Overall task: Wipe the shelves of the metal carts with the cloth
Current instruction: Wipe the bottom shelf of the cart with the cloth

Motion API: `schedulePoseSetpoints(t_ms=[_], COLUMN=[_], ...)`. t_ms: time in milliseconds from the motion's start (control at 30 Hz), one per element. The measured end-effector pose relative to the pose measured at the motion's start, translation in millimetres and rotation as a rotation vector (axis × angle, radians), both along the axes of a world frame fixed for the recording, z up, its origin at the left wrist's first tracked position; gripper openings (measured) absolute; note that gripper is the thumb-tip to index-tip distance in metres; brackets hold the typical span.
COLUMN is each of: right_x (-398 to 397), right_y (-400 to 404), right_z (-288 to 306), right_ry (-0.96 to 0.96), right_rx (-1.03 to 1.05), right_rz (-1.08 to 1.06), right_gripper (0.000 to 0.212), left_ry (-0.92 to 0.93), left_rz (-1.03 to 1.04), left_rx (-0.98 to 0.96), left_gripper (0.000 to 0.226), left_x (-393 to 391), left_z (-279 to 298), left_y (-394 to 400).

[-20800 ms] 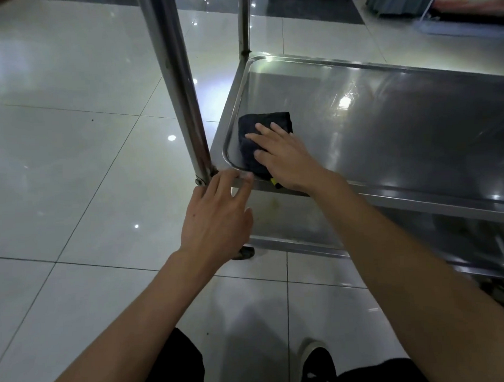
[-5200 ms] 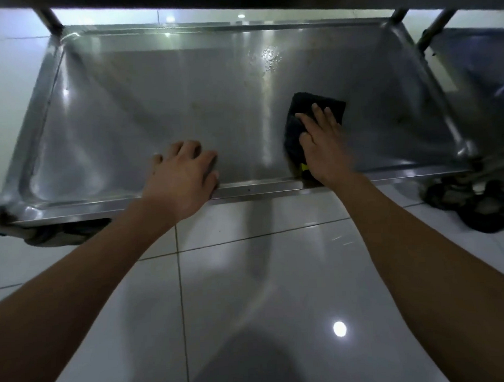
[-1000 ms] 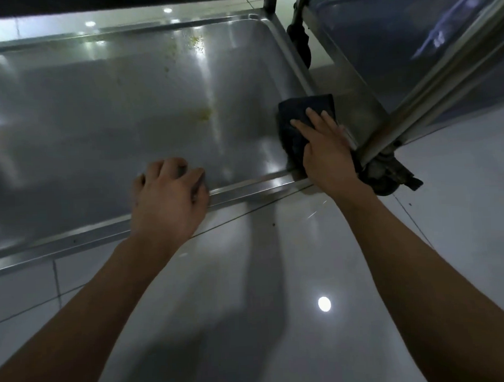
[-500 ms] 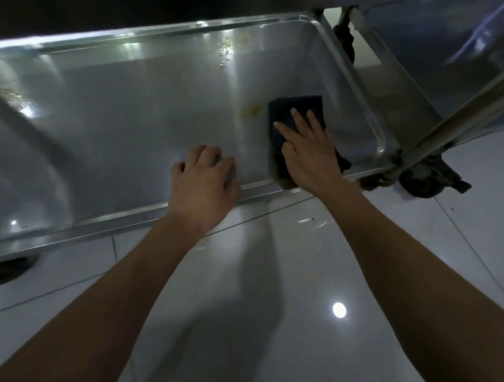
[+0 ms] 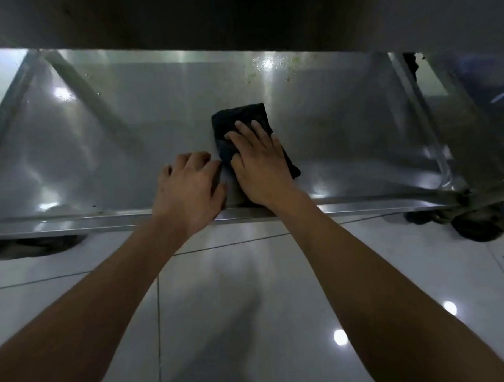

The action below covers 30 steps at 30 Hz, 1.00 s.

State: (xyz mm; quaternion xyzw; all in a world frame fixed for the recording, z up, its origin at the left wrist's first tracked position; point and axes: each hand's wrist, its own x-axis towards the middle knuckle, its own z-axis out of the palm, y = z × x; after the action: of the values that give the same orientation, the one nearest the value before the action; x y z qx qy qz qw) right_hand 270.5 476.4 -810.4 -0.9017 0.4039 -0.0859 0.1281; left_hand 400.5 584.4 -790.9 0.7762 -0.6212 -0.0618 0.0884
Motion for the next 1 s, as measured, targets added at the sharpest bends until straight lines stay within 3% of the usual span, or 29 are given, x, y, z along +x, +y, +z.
schedulePoseSetpoints(t_ms=[500,733,1000], right_x=[-163,-257,-258], right_y=[-87,-124,-125], right_z=[-5,0,-2], right_ry=[-0.059,-0.046,-0.051], right_rx=[-0.018,-0.034,-0.018], right_rz=[-0.301,-0.522,-0.534], right_gripper=[0.05,0.055,0.058], left_ry=[0.034,-0.033,-0.046], left_rz=[-0.213,-0.211,-0.213], left_rx=[-0.082,-0.008,-0.004], left_gripper=[0.041,0.034,0.041], left_x=[-126,-163,-158], left_z=[-3,-9,-11], left_y=[-84,-110,-107])
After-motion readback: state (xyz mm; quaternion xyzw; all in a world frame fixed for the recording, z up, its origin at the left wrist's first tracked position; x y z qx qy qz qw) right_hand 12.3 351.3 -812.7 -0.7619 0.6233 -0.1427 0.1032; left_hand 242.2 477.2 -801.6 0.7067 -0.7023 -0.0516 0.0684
